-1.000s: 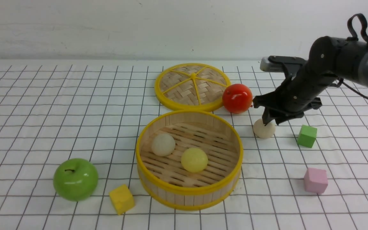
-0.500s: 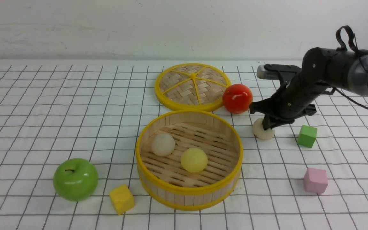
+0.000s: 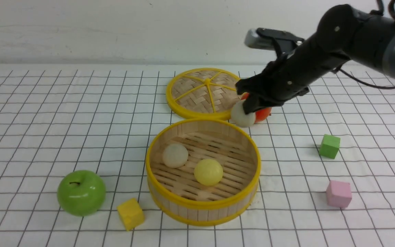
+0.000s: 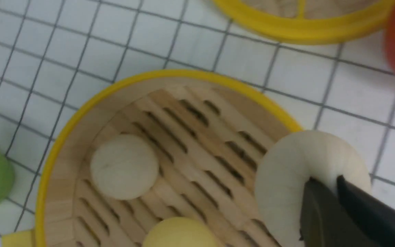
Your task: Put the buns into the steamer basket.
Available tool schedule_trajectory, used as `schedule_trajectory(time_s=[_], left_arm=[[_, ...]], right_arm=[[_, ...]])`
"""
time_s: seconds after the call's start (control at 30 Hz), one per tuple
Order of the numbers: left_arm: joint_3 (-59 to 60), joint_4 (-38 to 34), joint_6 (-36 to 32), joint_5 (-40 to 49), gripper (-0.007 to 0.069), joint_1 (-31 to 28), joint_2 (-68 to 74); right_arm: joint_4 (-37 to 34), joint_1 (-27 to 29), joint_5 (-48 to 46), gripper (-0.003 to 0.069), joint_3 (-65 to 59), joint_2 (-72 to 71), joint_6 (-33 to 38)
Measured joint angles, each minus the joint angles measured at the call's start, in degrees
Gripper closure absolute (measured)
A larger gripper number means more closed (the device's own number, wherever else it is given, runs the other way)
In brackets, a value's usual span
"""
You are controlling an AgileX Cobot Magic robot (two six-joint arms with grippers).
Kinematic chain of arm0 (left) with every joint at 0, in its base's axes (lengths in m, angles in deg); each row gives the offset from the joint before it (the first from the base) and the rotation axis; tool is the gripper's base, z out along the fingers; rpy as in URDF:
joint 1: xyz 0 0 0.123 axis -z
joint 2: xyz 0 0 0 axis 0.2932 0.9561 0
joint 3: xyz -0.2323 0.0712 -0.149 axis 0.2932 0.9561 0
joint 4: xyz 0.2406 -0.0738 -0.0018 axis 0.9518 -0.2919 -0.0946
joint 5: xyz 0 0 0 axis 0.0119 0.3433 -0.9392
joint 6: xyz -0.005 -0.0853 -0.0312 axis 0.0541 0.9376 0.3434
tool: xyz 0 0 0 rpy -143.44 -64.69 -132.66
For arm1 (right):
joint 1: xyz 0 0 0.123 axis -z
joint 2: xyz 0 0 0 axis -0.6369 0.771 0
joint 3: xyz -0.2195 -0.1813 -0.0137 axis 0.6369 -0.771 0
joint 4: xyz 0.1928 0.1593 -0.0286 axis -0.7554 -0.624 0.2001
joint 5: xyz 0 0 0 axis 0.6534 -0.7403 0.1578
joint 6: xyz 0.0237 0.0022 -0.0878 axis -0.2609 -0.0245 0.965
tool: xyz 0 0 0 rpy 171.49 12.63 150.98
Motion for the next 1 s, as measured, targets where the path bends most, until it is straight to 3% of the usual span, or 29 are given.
schedule_trajectory(time_s=[0.2,0.3,0.43,0.5,0.53,0.6,0.77,1.0], left_arm=[[0.0,0.0,0.0,0.0,0.0404,0.0,0.0],[0.0,0.0,0.0,0.0,0.0399,0.0,0.0],[0.0,0.0,0.0,0.0,0.0396,0.0,0.0],[0.0,0.0,0.0,0.0,0.0391,0.0,0.0],[0.0,0.0,0.0,0.0,0.0391,0.0,0.0],[0.0,0.0,0.0,0.0,0.0389,0.0,0.0],[0.0,0.0,0.0,0.0,0.0387,0.0,0.0],[0.0,0.0,0.0,0.0,0.0387,0.0,0.0]], right_arm=[[2.1,-3.4,3.2,0.0635,-0.1,4.7,-2.1],[4.2,-3.7,5.1,0.0585,-0.1,7.2,-6.8],[6.4,-3.7,5.7,0.0468,-0.1,7.4,-12.8],[7.2,-3.7,4.9,0.0350,-0.2,6.0,-14.8],[7.4,-3.7,4.8,0.0341,-0.1,5.9,-14.9],[8.0,-3.7,3.2,0.0226,-0.2,3.1,-15.1],[9.2,-3.7,-1.2,0.0088,-0.3,-7.7,-15.7],[18.6,-4.9,-11.1,0.0113,-1.4,-20.7,-15.8]])
